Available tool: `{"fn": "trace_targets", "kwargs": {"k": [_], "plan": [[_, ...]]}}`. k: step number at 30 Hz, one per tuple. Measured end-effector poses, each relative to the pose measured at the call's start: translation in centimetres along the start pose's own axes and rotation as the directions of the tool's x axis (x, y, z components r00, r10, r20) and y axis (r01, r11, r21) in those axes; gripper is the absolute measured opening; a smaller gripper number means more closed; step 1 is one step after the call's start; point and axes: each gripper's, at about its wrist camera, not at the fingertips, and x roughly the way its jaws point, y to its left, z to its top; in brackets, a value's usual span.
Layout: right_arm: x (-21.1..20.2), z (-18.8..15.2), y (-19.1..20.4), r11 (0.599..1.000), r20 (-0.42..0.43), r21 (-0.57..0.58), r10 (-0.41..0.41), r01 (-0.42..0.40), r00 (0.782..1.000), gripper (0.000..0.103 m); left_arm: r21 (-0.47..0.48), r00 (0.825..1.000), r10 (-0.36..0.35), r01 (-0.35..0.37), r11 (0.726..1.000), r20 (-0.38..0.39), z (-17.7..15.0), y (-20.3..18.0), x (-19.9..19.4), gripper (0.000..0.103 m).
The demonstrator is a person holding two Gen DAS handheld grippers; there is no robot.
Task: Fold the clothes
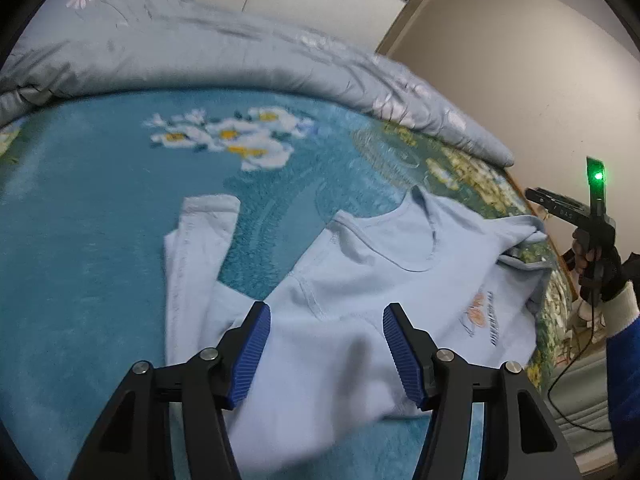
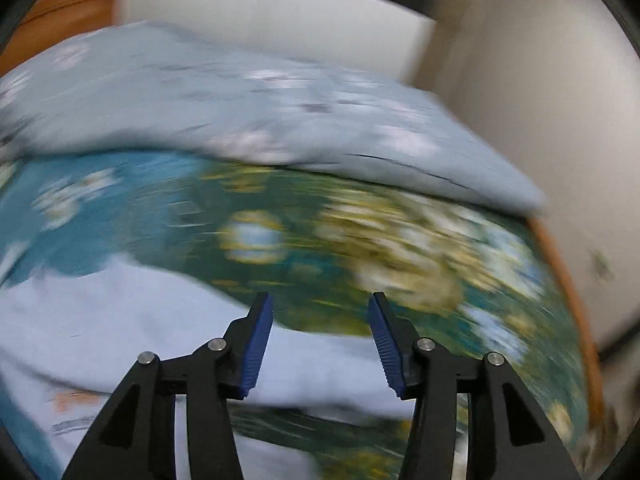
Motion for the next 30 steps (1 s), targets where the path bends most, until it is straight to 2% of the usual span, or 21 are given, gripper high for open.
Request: {"fn": "trace_targets", "kwargs": {"k": [4, 8, 13, 16, 21, 23, 28, 30], "plan": [[4.6, 0.6, 5.3, 0.988, -0.079, -0.106, 0.107, -0.116, 0.991, 0.051, -0.008, 0.999, 0.024, -0.025, 1.0, -0.031, 0.5, 0.5, 1.3, 0.062], [8.7, 1.0, 7.4, 0.98, -0.139, -0.134, 0.126, -0.145, 0.982, 0.051, 0.037, 0.996, 0.059, -0.057, 0.998, -0.062, 0.7, 0.5, 2.1, 0.06], [11.6, 1.4, 7.4, 0.961, -0.204, -0.13, 0.214, -0.243, 0.955, 0.051, 0.064, 0.995, 0.047, -0.042, 0.997, -0.086, 0.8, 0.8, 2.7, 0.056], [11.6, 1.3, 7.3, 0.955, -0.203, -0.127, 0.239, -0.268, 0.95, 0.051, 0.048, 0.996, 0.032, -0.028, 0.998, -0.088, 1.1, 1.1, 2.8, 0.042], [11.5, 1.2, 7.1, 0.945, -0.199, -0.124, 0.276, -0.304, 0.94, 0.05, 0.037, 0.996, 0.017, -0.014, 0.999, -0.092, 1.1, 1.1, 3.1, 0.037], [11.2, 1.2, 7.3, 0.941, -0.197, -0.126, 0.285, -0.313, 0.938, 0.042, 0.032, 0.995, 0.005, -0.002, 0.999, -0.1, 1.0, 1.0, 3.2, 0.028], [9.9, 0.8, 8.4, 0.938, -0.192, -0.145, 0.287, -0.316, 0.938, 0.008, 0.06, 0.994, 0.027, -0.021, 0.998, -0.104, 0.5, 0.1, 3.2, 0.019], [8.9, 0.5, 9.3, 0.945, -0.177, -0.16, 0.256, -0.285, 0.95, 0.006, 0.059, 0.995, 0.034, -0.029, 0.998, -0.091, 0.2, -0.1, 2.9, 0.012]]}}
